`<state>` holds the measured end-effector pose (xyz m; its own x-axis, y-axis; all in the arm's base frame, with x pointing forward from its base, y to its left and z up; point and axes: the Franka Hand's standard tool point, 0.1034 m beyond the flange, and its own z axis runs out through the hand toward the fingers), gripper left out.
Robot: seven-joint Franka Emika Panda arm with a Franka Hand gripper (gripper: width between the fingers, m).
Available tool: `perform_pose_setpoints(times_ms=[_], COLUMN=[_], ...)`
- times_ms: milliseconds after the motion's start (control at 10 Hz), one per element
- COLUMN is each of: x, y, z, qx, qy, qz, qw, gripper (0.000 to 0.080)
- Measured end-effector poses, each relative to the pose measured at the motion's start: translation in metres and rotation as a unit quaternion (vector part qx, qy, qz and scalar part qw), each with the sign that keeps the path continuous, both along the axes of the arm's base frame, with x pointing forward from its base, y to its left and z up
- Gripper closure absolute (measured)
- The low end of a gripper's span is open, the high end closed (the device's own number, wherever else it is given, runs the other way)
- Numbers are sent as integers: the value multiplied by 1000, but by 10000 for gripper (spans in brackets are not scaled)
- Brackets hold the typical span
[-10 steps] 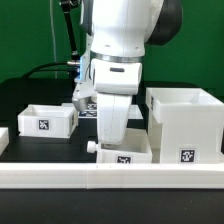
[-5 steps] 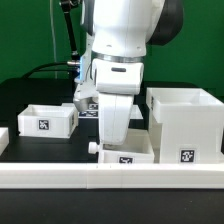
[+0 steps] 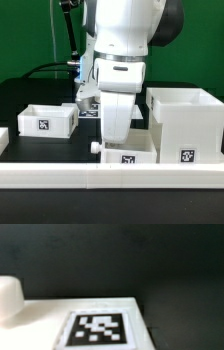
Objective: Assemble drawer
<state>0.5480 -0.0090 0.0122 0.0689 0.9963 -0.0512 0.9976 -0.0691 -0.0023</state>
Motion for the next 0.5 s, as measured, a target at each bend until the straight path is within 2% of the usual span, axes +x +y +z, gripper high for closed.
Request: perform_pose_setpoints(times_ms=[500], x=[0], y=[4], z=[0], qx=[-4], qy=[2], qz=[17], qw=[1000], gripper=[757])
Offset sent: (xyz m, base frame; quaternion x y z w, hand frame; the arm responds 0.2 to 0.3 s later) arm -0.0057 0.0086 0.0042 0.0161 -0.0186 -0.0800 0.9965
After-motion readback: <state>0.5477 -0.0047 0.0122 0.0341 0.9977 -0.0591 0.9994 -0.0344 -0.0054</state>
